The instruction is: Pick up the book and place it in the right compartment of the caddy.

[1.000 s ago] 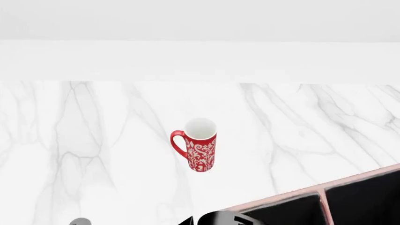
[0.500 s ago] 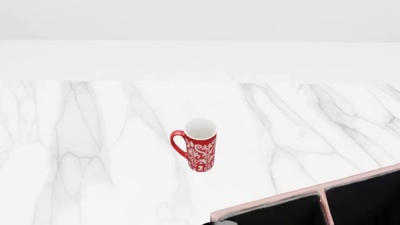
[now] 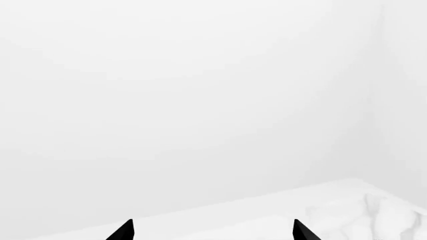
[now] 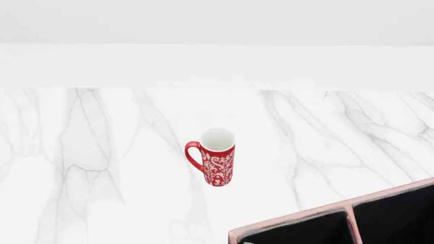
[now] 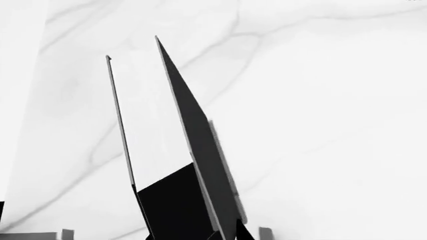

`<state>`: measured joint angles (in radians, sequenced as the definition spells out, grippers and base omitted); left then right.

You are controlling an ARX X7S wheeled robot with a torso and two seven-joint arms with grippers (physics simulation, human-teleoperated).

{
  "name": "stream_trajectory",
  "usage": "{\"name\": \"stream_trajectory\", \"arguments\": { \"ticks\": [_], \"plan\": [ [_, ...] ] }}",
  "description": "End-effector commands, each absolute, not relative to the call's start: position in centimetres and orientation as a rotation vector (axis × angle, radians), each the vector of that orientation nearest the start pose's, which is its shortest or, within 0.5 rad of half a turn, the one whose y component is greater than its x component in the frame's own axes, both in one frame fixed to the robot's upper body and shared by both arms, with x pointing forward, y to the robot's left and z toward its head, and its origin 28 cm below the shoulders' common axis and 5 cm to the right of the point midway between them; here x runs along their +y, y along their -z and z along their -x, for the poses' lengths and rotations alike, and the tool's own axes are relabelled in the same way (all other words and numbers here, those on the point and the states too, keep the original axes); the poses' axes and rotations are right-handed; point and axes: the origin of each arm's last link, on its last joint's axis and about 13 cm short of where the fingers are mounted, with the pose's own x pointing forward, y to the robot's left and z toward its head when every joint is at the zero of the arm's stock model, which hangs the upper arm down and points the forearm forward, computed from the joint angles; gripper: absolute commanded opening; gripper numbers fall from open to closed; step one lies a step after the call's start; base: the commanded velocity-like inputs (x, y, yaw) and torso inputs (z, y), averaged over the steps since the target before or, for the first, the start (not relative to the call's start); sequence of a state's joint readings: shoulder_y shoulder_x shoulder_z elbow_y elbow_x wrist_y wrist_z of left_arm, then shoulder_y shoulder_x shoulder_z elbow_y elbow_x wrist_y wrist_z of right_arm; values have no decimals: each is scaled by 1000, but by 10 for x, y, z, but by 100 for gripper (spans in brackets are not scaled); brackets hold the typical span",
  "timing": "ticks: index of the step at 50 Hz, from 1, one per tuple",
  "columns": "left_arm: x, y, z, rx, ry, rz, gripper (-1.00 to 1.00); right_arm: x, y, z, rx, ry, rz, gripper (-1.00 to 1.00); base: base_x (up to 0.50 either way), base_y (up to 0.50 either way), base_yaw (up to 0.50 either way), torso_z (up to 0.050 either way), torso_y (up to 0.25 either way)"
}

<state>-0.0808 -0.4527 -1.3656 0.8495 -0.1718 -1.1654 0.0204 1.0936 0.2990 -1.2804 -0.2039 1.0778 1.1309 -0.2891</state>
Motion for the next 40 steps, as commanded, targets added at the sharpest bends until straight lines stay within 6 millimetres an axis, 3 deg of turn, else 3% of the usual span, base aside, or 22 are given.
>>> {"name": "stream_trajectory", "arguments": {
  "ticks": [1,6,12,21,25,40],
  "plan": [
    [421,-196,-53,-141,-1193,-62,100,-6,-136,-246,852,-1516,555,-100,0,0,0,0,0],
    [421,-196,-53,-140,-1192,-66,100,-6,-137,-247,843,-1505,555,-100,0,0,0,0,0],
    [419,-195,-55,-134,-1183,-69,100,-6,-152,-257,755,-1417,489,-100,0,0,0,0,0],
    [419,-192,-57,-124,-1179,-69,100,-15,-188,-272,602,-1199,436,-100,0,0,0,0,0],
    [419,-191,-58,-122,-1178,-68,100,-28,-222,-282,489,-1011,383,-100,0,0,0,0,0],
    [418,-195,-56,-131,-1170,-68,100,-54,-287,-293,376,-764,320,-100,0,0,0,0,1]
  ]
}}
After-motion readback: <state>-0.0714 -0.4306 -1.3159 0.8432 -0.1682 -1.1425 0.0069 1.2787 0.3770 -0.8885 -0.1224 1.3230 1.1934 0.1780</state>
